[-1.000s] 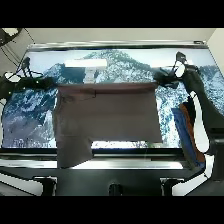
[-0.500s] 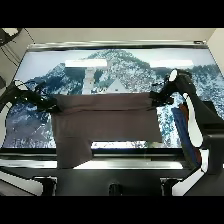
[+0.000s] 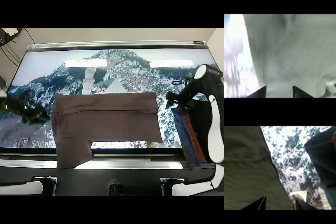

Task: Fold the shirts.

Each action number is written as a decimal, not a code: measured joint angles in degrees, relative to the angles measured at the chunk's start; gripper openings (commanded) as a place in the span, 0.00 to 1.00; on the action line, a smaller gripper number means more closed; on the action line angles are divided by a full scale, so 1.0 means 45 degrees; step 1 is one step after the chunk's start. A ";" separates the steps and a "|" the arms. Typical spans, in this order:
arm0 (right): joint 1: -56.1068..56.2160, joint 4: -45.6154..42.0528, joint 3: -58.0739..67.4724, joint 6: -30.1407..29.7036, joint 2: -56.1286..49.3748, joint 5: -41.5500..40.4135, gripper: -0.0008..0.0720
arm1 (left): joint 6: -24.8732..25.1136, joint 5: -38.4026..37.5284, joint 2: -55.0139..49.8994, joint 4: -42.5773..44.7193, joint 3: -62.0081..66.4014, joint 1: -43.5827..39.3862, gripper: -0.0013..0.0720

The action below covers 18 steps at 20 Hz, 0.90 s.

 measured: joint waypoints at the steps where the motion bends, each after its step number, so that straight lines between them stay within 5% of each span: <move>1: -0.0073 0.0097 -0.0690 -0.0107 0.0408 -0.0180 0.67 | 0.0253 0.0282 0.0699 0.0015 -0.1409 0.0112 0.58; 5: -0.0185 0.0301 -0.3113 -0.0544 0.1729 -0.0763 0.67 | 0.1151 0.1345 0.2652 -0.0034 -0.5513 0.0301 0.58; 11: -0.0223 0.0316 -0.5489 -0.0937 0.3079 -0.1433 0.72 | 0.1807 0.2501 0.3429 -0.0325 -0.7645 0.0379 0.54; 12: -0.0219 0.0311 -0.5819 -0.0996 0.3269 -0.1579 0.72 | 0.1841 0.2642 0.3468 -0.0525 -0.7766 0.0379 0.51; 15: -0.0219 0.0321 -0.6640 -0.1093 0.3638 -0.1977 0.72 | 0.1909 0.3405 0.3497 -0.0855 -0.7956 0.0374 0.09; 18: -0.0219 0.0369 -0.7529 -0.1132 0.3774 -0.2535 0.71 | 0.1943 0.3745 0.3521 -0.1005 -0.8019 0.0374 0.05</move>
